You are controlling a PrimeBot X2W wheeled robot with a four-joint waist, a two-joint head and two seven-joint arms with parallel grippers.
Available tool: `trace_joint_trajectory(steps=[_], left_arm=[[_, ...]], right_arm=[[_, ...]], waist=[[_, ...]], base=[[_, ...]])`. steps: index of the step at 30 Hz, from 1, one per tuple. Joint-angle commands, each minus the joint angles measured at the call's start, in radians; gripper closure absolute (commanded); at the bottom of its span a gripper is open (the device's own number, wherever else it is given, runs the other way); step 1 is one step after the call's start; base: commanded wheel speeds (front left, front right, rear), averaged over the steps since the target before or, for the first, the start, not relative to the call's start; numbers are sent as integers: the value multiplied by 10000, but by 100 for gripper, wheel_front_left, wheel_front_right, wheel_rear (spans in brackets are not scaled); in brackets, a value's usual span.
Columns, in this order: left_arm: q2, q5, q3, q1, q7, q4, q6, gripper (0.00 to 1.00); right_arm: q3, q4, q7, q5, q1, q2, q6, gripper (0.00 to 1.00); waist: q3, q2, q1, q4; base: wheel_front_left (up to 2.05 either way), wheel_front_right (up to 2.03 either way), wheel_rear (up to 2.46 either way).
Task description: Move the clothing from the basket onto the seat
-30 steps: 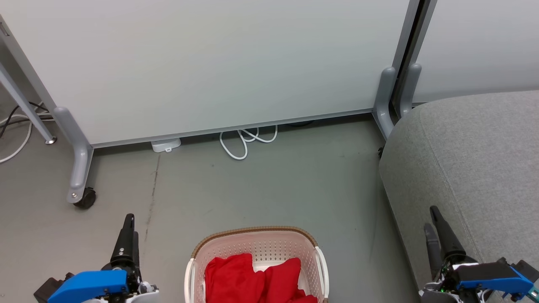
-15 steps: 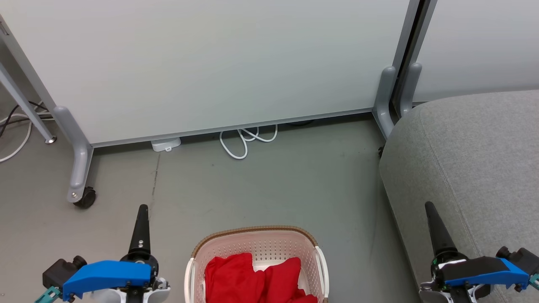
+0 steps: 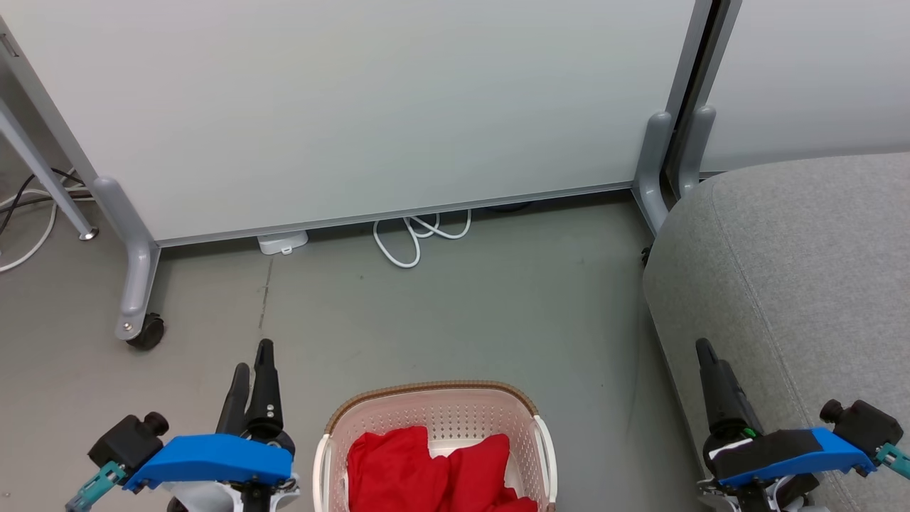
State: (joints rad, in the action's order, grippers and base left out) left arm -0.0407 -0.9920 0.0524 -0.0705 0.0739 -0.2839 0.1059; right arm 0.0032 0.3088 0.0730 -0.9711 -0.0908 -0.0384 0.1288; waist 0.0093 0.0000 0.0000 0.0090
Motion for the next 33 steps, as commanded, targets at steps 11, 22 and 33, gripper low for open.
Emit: trace_joint_trajectory(steps=[11, 22, 33], left_arm=[[-90, 2114, 326, -382, 403, -64, -17, 0], [-95, 3509, 414, -432, 716, -278, 30, 0], [-100, 4552, 513, -496, 994, -495, 89, 0]], right_arm=[[23, 34, 400, 1650, -248, -92, 16, 0], [46, 74, 654, 2762, -253, -107, 19, 0], [24, 119, 880, 3722, -244, -117, 21, 0]], waist=[[-6, 0, 0, 29], [-9, 0, 0, 57], [-2, 0, 0, 87]], base=[[0, 0, 0], [0, 0, 0], [0, 0, 0]])
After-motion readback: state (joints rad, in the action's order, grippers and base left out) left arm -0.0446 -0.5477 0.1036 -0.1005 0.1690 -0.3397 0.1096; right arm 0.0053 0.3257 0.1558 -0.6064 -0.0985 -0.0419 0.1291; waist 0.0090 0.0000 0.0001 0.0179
